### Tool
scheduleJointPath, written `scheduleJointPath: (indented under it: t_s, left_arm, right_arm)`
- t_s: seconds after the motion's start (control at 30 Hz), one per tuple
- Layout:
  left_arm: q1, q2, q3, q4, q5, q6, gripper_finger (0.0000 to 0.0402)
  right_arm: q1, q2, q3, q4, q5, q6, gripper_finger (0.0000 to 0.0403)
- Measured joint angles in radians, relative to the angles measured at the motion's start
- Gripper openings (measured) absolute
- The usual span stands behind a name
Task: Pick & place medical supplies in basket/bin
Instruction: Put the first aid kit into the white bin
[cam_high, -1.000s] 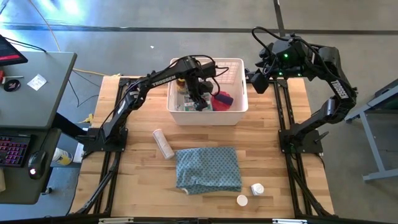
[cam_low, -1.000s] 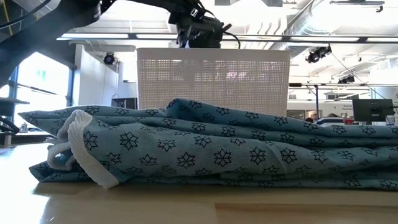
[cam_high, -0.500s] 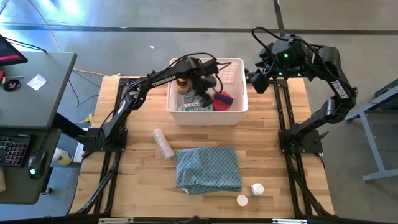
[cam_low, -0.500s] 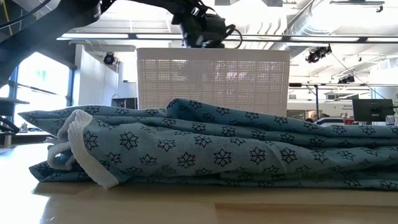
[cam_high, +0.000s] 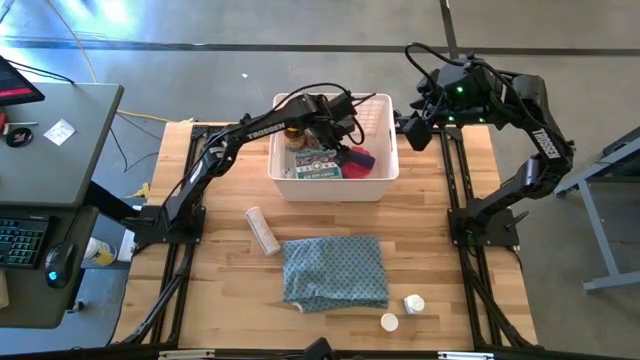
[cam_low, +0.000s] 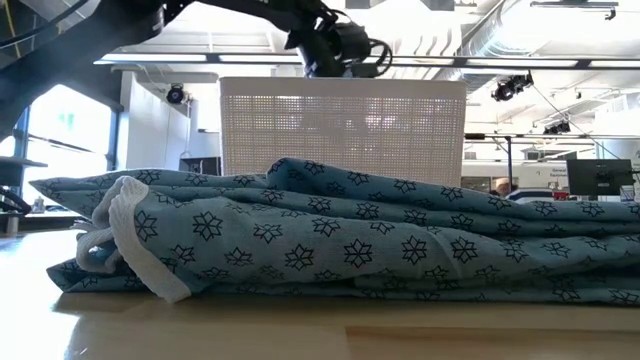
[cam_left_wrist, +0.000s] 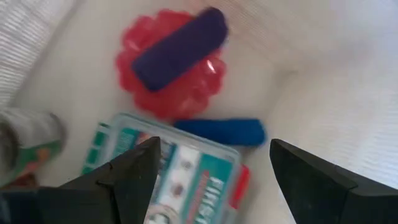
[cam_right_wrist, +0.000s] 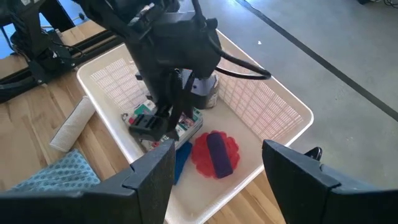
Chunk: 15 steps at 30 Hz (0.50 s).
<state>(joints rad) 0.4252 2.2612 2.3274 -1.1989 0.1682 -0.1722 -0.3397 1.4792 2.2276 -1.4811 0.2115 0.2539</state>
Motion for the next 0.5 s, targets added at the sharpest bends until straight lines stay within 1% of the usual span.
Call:
scheduleJointPath:
  t_s: [0.07, 0.17, 0.33, 0.5]
  left_arm:
    - [-0.001, -0.001, -0.031, 0.016, -0.046, -0.019, 0.0335]
    - [0.000, 0.001, -0.072, 0.016, -0.076, -0.048, 0.0335]
    - [-0.007, 0.001, -0.118, 0.016, -0.103, -0.044, 0.0335]
    - [-0.027, 0.000, -0.125, 0.009, -0.118, -0.016, 0.0335]
  right_arm:
    - [0.000, 0.000, 0.000, 0.000, 0.001, 0.000, 0.0232]
    - [0.000, 0.000, 0.000, 0.000, 0.002, 0.000, 0.0232]
    - [0.000, 0.000, 0.000, 0.000, 0.002, 0.000, 0.0232]
    - [0.000, 0.000, 0.000, 0.000, 0.002, 0.000, 0.0232]
